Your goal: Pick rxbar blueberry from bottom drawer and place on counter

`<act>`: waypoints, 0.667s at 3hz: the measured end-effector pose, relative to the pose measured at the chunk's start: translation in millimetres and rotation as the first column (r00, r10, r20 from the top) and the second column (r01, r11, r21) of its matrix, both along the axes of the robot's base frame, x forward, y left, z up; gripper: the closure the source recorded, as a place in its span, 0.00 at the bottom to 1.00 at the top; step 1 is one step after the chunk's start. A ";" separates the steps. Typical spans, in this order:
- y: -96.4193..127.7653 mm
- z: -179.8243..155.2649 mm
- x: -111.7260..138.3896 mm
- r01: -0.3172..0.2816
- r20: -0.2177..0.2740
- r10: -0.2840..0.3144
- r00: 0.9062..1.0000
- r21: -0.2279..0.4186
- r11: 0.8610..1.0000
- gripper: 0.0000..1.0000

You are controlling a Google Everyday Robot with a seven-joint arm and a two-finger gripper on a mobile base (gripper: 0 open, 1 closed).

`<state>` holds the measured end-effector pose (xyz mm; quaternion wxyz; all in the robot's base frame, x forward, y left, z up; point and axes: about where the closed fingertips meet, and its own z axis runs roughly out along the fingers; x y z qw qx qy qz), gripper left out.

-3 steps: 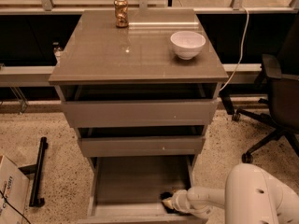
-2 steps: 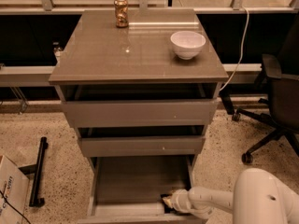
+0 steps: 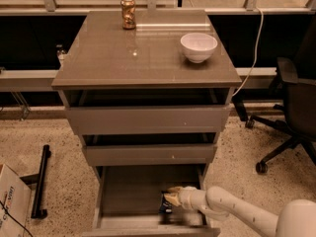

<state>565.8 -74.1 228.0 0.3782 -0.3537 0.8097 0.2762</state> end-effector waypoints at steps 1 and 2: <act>12.4 64.1 0.5 -0.139 0.057 0.133 0.989 0.107 0.985 1.00; 12.6 128.2 -5.9 -0.299 0.106 0.287 0.952 0.122 0.946 1.00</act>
Offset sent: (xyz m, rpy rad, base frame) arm -0.0405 0.0119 0.2230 0.2326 -0.1079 0.5944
